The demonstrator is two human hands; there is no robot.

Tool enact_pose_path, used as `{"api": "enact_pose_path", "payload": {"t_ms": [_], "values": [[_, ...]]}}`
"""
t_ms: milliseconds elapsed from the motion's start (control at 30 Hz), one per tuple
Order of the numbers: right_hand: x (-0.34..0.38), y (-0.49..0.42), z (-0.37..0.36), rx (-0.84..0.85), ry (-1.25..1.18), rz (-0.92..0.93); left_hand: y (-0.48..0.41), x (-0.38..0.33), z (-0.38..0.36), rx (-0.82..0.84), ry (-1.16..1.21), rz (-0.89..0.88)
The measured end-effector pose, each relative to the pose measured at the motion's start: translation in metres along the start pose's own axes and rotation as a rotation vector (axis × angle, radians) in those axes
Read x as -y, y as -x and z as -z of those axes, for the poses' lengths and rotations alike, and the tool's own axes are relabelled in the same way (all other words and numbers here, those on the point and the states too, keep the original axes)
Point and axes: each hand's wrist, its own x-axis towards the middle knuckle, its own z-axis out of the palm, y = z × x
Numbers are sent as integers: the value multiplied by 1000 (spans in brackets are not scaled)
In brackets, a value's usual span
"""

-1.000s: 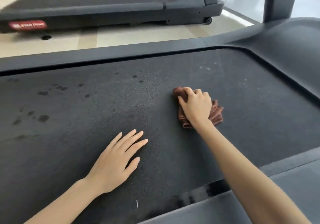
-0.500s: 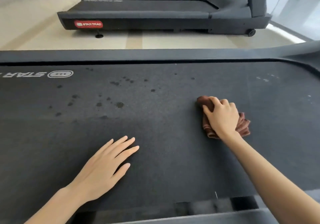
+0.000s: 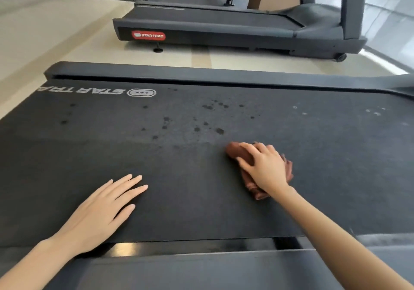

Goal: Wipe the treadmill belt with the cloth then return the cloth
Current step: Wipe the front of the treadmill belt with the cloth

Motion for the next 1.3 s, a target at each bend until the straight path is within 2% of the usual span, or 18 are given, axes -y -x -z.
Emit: {"api": "enact_pose_path", "payload": {"t_ms": [133, 200, 267, 500, 700, 800, 900, 1000, 1100, 1200, 1300], "values": [[-41, 18, 15, -32, 74, -332, 26, 36, 2, -62, 2, -8], [-27, 12, 13, -24, 105, -454, 37, 50, 3, -94, 13, -7], [6, 4, 5, -24, 123, -488, 51, 65, 4, -144, 50, 39], [192, -29, -33, 46, 22, -171, 84, 93, 12, -190, 105, 252], [345, -38, -64, 146, -104, 177, 87, 85, 18, -191, 109, 324], [345, -38, -63, 164, -114, 288, 91, 87, 17, -274, 122, 429], [296, -30, -51, 149, -133, 374, 99, 95, 18, -347, 138, 552], [232, -7, -34, 89, -188, 395, 107, 103, 17, -298, 82, 592], [202, 10, -28, 51, -204, 540, 106, 111, 18, -256, 45, 611], [226, -5, -36, 48, -257, 674, 103, 115, 18, -243, 21, 629], [286, -37, -58, 40, -327, 767, 103, 113, 17, -248, 0, 644]]}}
